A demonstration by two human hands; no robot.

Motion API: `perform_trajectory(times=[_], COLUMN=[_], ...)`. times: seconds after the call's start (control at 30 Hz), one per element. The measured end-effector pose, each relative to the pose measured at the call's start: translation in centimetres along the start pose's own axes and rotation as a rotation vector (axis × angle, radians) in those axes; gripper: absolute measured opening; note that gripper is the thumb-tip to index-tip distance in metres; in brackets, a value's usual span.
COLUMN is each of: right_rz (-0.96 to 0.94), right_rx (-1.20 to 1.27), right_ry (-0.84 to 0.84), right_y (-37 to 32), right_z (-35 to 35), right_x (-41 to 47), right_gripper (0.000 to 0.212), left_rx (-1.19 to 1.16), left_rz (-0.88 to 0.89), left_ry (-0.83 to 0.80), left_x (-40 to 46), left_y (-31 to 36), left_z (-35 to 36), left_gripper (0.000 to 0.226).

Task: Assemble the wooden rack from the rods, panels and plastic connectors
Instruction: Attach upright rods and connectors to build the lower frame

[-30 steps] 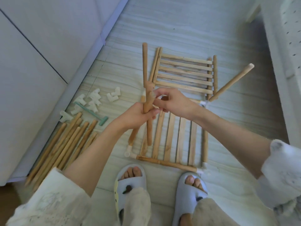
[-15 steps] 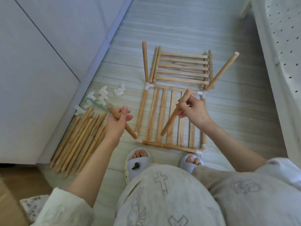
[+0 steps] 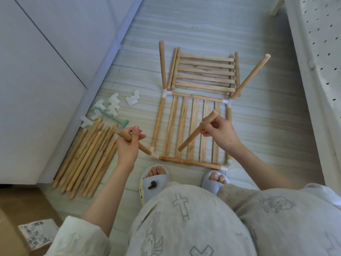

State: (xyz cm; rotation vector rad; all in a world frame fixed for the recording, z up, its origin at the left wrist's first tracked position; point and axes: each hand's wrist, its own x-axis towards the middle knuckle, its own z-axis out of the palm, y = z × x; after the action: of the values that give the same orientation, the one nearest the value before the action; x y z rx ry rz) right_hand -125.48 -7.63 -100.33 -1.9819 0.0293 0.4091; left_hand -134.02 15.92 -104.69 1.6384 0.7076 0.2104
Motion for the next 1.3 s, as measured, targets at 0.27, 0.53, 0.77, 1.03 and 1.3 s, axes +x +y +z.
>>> perform_trajectory(times=[0.27,0.53,0.77,1.03,1.3], right_rz=[0.006,0.004,-0.007,0.048,0.117], right_rx=[-0.004,-0.089,-0.116,-0.416,-0.395], right_ry=[-0.013,0.025,0.144,0.456,0.504], right_y=[0.3,0.9,1.0,3.8,5.8], right_z=[0.3,-0.4,-3.5,-8.6,-10.4], right_x=[0.2,-0.1,-1.3,-4.2,-6.3], right_gripper=[0.017,0.021,0.010,0.019,0.011], left_rx=[0.150,0.049,0.092,0.230,0.250], left_rz=[0.111,-0.039,-0.037,0.049,0.041], left_ry=[-0.108,0.002,-0.106,-0.200,-0.175], left_x=[-0.2,-0.1,-0.3,-1.5,-1.6], left_y=[-0.1,-0.5,-0.8,-0.7,-0.7], left_z=[0.7,0.7,1.0,2.6,2.9], left_gripper=[0.022,0.038,0.037,0.040,0.037])
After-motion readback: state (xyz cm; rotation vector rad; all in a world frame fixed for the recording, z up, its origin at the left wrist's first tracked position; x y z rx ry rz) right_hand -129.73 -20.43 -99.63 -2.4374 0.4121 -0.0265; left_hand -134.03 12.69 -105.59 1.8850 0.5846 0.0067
